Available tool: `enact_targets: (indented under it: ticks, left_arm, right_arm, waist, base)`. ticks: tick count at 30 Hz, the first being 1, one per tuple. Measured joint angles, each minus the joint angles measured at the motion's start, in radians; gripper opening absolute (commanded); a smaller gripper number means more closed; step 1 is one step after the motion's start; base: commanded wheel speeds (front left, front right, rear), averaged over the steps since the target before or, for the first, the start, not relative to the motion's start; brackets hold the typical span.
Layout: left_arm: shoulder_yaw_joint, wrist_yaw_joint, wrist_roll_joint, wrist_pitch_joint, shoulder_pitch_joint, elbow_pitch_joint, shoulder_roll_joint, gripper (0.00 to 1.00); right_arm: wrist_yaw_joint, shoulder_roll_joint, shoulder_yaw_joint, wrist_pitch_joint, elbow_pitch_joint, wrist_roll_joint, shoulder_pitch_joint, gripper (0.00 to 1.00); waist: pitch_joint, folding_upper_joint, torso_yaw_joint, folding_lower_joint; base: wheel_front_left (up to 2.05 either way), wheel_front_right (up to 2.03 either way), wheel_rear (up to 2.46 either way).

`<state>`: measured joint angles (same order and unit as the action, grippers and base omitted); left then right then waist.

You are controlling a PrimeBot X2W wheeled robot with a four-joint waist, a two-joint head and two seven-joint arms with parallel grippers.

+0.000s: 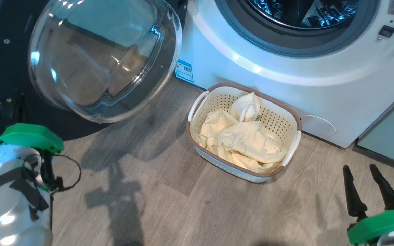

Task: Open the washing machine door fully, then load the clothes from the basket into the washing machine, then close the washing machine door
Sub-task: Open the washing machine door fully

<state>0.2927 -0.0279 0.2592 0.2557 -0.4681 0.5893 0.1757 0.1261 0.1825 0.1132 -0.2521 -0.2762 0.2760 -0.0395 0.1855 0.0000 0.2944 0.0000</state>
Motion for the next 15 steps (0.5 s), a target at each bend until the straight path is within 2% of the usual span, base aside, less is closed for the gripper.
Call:
enact_targets:
  ticks: [15]
  left_arm:
    - [0.095,0.030,-0.032,0.000,-0.051,0.059,0.005,0.00]
  right_arm:
    - [0.000,0.004,0.016,0.000,-0.002,0.000,-0.030,1.00]
  waist:
    - [0.019,0.0000,-0.032,0.0000]
  base:
    - [0.00,0.00,0.00]
